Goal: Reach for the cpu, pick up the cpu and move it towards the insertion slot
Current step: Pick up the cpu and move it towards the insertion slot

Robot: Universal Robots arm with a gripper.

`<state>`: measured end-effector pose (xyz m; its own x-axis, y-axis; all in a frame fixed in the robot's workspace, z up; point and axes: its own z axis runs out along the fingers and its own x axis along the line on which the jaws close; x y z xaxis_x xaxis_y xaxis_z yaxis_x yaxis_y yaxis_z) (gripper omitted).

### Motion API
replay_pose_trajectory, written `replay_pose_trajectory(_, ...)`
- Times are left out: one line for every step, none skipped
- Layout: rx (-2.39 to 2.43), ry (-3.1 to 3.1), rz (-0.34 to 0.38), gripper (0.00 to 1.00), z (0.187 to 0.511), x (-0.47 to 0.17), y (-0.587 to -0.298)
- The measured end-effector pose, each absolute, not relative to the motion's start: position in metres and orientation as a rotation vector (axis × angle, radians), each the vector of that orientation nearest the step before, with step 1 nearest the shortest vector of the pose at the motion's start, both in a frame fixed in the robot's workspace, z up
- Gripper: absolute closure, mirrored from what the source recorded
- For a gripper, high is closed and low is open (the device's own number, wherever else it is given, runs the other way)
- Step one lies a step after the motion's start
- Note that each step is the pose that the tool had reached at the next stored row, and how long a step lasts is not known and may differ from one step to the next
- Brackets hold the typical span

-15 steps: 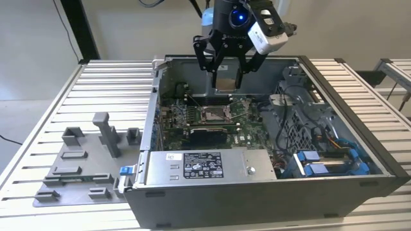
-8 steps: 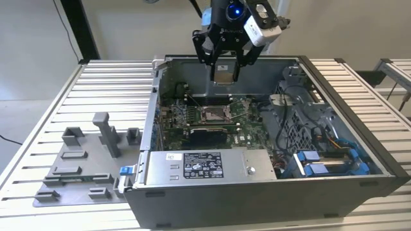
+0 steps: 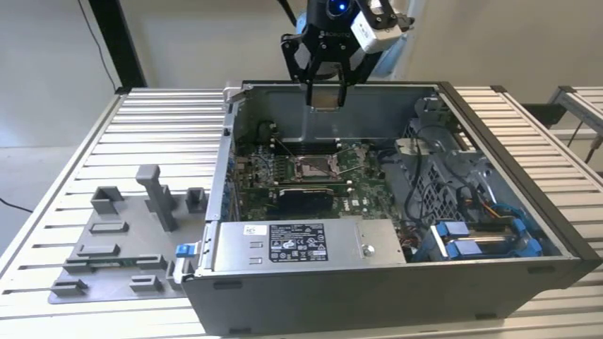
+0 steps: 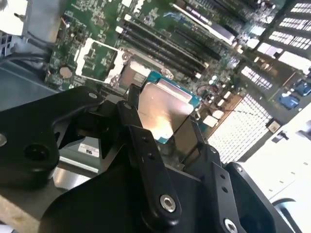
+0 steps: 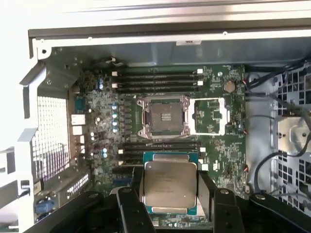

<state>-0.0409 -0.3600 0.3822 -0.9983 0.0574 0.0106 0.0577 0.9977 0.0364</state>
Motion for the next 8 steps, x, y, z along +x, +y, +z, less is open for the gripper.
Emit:
replay_pose_trajectory(-0.090,-3.130,-0.057,1.00,0.382,-0.041,-0.356)
replay_pose_trajectory(-0.090,-3.130,-0.058,1.00,0.382,-0.041,-0.351)
replay_pose_trajectory(-0.090,-3.130,-0.057,1.00,0.382,-0.041,-0.347)
replay_pose_trajectory(-0.090,-3.130,-0.058,1.00,0.382,-0.041,-0.343)
replay_pose_trajectory(-0.090,-3.130,-0.058,1.00,0.382,-0.041,-0.339)
replay_pose_trajectory(-0.090,-3.130,-0.057,1.00,0.382,-0.041,-0.336)
replay_pose_trajectory(-0.090,-3.130,-0.057,1.00,0.382,-0.041,-0.332)
replay_pose_trajectory(-0.090,-3.130,-0.057,1.00,0.382,-0.041,-0.329)
